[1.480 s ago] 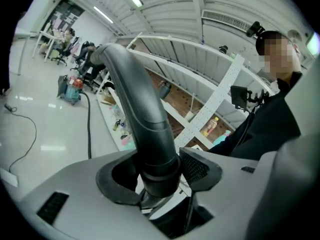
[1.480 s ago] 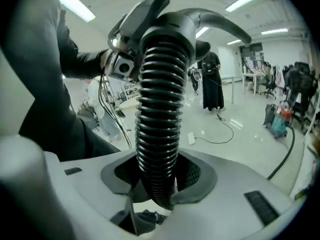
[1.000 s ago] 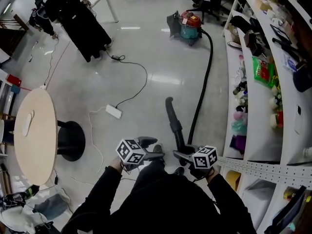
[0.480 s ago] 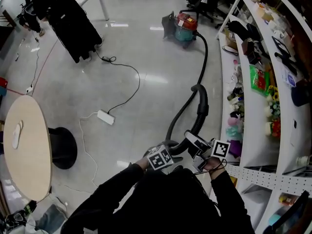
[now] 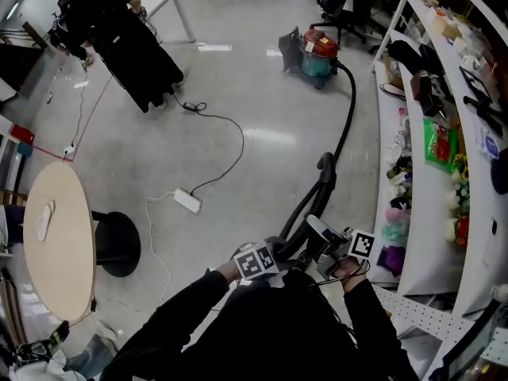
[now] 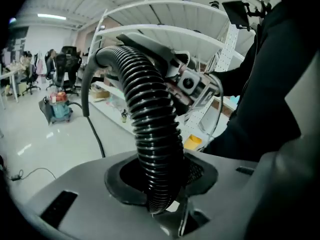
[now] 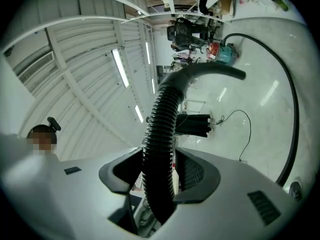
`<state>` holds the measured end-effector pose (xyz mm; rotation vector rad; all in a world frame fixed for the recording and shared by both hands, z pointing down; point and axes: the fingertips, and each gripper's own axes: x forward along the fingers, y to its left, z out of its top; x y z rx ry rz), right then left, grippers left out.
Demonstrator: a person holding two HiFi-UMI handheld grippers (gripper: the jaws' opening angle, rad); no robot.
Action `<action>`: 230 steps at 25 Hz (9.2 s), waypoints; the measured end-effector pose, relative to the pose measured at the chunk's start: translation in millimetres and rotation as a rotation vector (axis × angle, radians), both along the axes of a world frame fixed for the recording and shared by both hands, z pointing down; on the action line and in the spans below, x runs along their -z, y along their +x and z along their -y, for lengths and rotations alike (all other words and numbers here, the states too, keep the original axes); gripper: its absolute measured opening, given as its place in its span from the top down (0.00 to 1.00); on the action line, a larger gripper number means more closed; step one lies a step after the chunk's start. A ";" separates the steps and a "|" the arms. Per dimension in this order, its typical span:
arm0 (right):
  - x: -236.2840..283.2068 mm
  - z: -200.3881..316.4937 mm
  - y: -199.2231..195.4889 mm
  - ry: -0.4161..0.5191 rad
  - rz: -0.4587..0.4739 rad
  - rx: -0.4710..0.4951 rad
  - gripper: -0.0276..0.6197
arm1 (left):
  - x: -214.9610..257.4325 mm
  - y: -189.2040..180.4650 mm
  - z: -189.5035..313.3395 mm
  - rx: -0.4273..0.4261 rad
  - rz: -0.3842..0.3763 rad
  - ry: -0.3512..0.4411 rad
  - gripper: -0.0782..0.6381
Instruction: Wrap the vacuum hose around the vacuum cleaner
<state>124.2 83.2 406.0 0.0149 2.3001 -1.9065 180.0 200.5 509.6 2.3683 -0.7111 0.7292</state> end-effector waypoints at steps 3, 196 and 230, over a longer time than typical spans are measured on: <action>-5.9 27.4 20.9 0.119 -0.031 0.002 0.64 | 15.2 11.8 11.8 -0.022 -0.023 -0.093 0.66; -12.9 1028.6 -362.4 1.402 -1.353 0.084 0.61 | -167.5 -623.5 1097.4 0.522 0.461 0.164 0.42; -230.5 1342.5 -299.4 1.081 -0.999 0.120 0.60 | -149.4 -661.9 1372.8 0.372 0.787 0.275 0.63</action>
